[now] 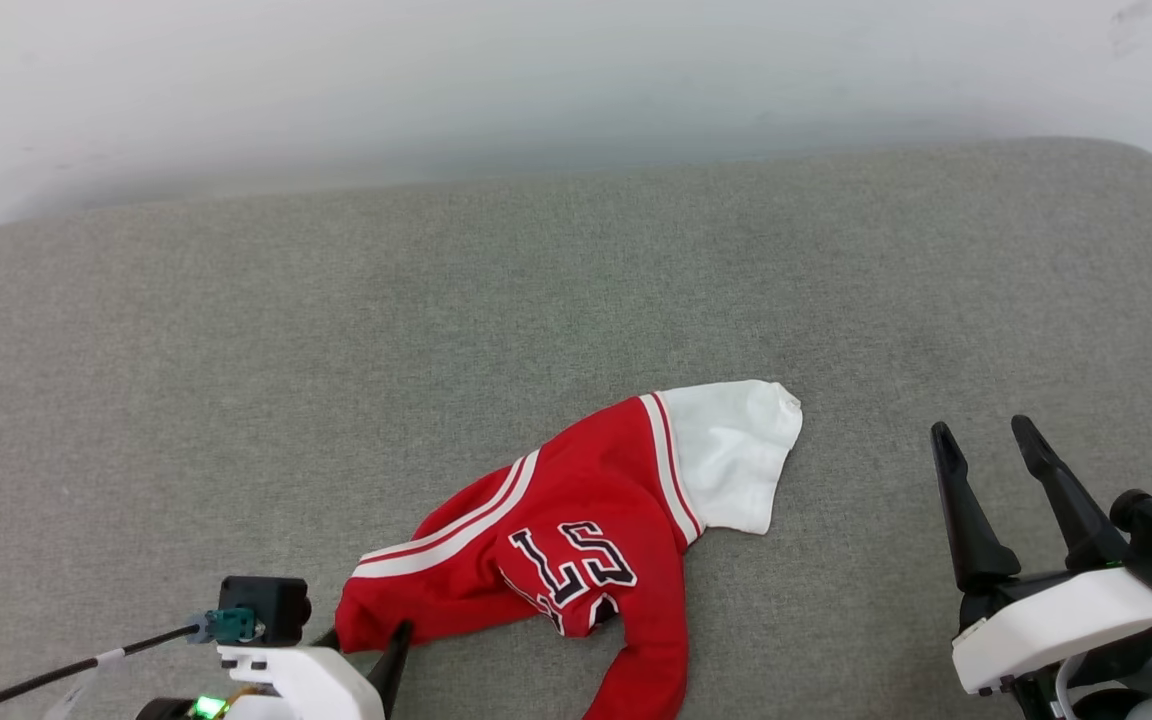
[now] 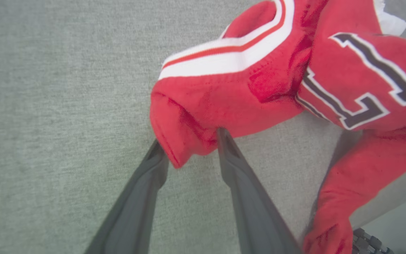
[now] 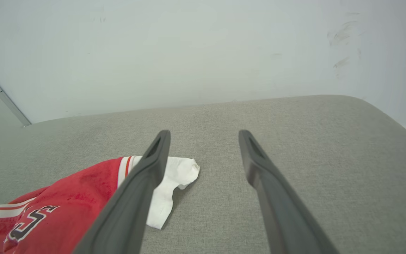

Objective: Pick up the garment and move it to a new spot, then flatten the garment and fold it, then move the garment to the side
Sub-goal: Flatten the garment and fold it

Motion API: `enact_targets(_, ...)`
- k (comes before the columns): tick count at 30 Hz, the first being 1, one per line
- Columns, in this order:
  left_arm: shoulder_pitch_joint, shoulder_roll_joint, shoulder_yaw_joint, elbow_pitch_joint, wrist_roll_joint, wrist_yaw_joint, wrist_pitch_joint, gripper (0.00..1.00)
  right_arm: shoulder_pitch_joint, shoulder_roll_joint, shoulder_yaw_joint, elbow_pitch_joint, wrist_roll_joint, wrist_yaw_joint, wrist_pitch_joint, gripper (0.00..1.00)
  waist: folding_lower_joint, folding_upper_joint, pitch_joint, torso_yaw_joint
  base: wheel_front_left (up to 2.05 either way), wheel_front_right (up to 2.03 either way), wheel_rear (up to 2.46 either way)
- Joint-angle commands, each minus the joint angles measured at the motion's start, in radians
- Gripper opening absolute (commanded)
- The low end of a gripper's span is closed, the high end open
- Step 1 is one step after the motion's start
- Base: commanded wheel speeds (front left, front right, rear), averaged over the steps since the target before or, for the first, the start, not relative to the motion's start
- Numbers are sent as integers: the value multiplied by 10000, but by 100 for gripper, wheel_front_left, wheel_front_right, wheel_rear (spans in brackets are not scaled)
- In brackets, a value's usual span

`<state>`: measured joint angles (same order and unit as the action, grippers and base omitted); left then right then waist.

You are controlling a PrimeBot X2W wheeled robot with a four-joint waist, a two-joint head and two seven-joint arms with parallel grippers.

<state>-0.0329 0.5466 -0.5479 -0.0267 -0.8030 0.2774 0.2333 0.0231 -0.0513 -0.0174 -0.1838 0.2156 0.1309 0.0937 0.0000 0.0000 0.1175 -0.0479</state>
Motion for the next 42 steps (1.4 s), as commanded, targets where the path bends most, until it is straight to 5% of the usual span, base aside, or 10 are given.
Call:
enact_targets(1, -257, -114, 67, 64, 219, -47, -424, 100, 66, 16, -20, -64, -24, -3, 39, 100, 0, 0, -114, 35, 0, 0, 0)
enact_targets(15, -928, -549, 601, -166, 1713, 47, -3891, 100, 343, 16, -265, 62, 2, -3, 385, 100, 0, 0, -733, 148, 0, 0, 0)
enact_targets(20, -857, -551, 682, -469, 1941, 235, -4306, 100, 416, 16, -494, 301, 179, -3, 811, 100, 0, 0, -780, 209, 0, 0, 0)
enact_targets(27, -930, -528, 658, -1030, 2132, 436, -4322, 100, -33, -145, -783, 1358, 641, -3, 3136, 100, 0, 0, -518, 545, 0, 0, 0)
enact_targets(34, -1261, -609, 643, -1311, 2284, 444, -4396, 100, -1432, -859, 206, 2493, 1355, -3, 5640, 100, 0, 0, 188, 1117, 0, 0, 0)
enact_targets(42, -1648, -883, 602, -1086, 2222, 231, -4591, 100, -3227, -1232, 1312, 3978, 1650, -3, 6543, 100, 0, 0, 906, 1674, 0, 0, 0)
